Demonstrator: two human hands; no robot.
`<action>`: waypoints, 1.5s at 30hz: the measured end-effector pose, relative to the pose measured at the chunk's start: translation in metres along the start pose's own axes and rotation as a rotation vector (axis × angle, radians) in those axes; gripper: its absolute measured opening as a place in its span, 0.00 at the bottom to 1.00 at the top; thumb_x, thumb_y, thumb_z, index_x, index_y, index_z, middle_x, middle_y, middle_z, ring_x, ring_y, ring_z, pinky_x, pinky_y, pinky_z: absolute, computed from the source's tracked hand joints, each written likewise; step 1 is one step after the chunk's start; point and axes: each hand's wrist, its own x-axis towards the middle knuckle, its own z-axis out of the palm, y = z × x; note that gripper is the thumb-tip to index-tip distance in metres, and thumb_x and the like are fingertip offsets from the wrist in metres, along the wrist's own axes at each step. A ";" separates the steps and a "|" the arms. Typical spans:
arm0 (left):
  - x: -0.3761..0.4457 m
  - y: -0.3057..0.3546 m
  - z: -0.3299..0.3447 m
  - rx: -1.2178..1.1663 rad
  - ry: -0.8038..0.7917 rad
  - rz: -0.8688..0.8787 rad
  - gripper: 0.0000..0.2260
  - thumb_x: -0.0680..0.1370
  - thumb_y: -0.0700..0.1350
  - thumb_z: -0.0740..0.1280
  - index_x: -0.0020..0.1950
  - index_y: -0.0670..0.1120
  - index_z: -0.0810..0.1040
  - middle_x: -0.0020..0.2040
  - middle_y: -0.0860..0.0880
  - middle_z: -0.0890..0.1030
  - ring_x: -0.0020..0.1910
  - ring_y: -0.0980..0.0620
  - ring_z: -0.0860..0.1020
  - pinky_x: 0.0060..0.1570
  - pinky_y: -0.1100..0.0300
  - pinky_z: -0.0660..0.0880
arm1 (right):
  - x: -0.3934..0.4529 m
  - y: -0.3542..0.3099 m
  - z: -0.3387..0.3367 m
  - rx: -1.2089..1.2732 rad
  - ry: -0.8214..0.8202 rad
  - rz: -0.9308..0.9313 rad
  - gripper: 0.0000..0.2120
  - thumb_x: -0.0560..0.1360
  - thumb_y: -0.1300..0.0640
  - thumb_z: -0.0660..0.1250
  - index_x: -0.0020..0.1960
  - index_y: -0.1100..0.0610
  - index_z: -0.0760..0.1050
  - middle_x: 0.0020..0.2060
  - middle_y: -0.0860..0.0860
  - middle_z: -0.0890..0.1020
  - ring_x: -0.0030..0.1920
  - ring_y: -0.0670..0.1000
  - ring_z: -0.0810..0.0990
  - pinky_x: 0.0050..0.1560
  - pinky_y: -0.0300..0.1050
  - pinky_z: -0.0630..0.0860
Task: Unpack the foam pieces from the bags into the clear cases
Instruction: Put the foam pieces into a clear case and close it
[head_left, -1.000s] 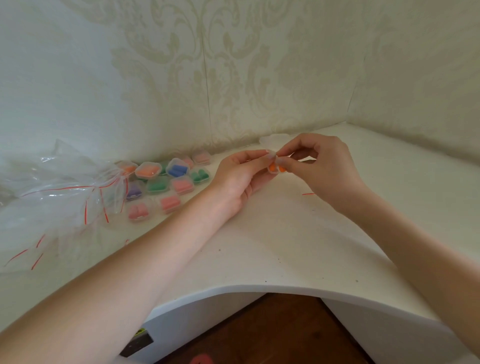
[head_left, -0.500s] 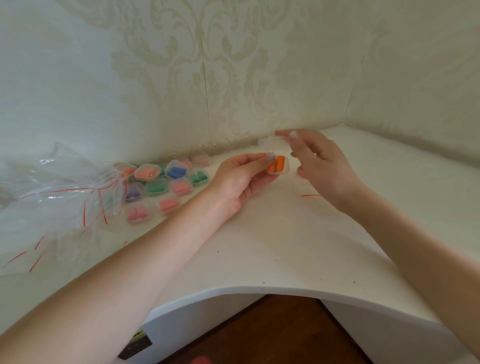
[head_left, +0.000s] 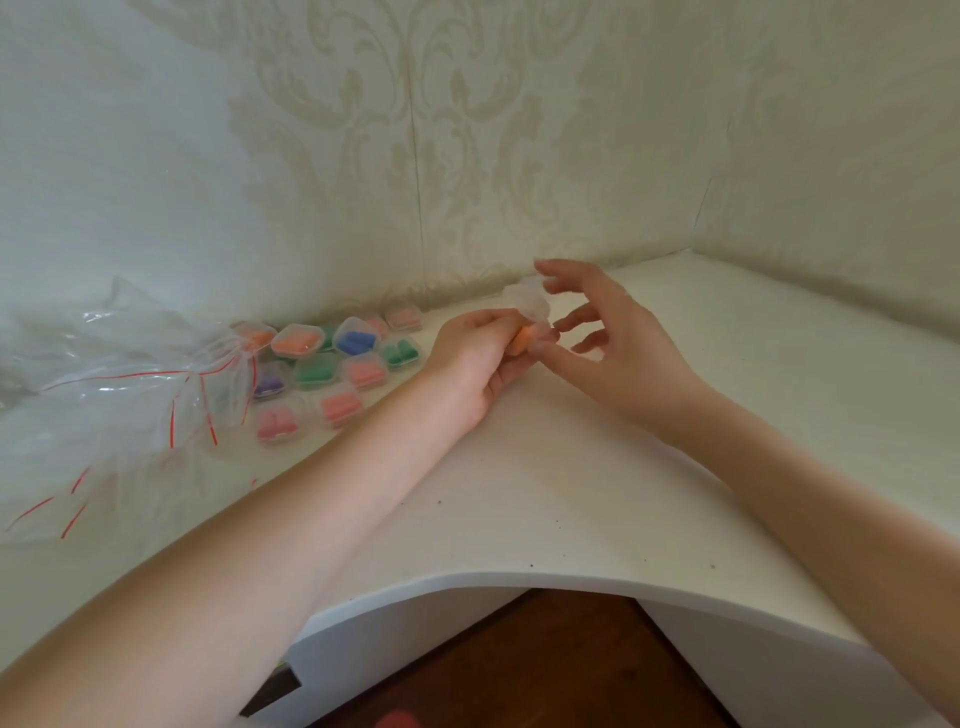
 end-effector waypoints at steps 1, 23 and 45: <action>0.001 -0.001 0.000 0.007 0.000 0.015 0.07 0.77 0.31 0.61 0.42 0.38 0.77 0.36 0.43 0.81 0.33 0.53 0.82 0.33 0.64 0.79 | -0.001 -0.001 0.001 -0.010 -0.021 -0.036 0.28 0.72 0.55 0.72 0.67 0.41 0.66 0.57 0.39 0.74 0.51 0.39 0.75 0.47 0.30 0.72; -0.002 -0.004 0.003 0.018 -0.007 0.007 0.11 0.82 0.43 0.57 0.58 0.38 0.75 0.43 0.41 0.82 0.35 0.51 0.83 0.39 0.61 0.81 | 0.007 0.014 0.007 -0.361 0.084 -0.106 0.08 0.78 0.58 0.63 0.53 0.61 0.77 0.52 0.53 0.77 0.55 0.55 0.73 0.53 0.49 0.71; 0.032 0.032 -0.062 0.888 0.532 0.460 0.08 0.69 0.35 0.64 0.41 0.48 0.78 0.44 0.46 0.82 0.46 0.46 0.80 0.47 0.57 0.76 | 0.007 0.041 -0.022 -0.666 -0.142 0.379 0.17 0.81 0.49 0.54 0.67 0.49 0.70 0.68 0.50 0.72 0.68 0.58 0.67 0.66 0.54 0.63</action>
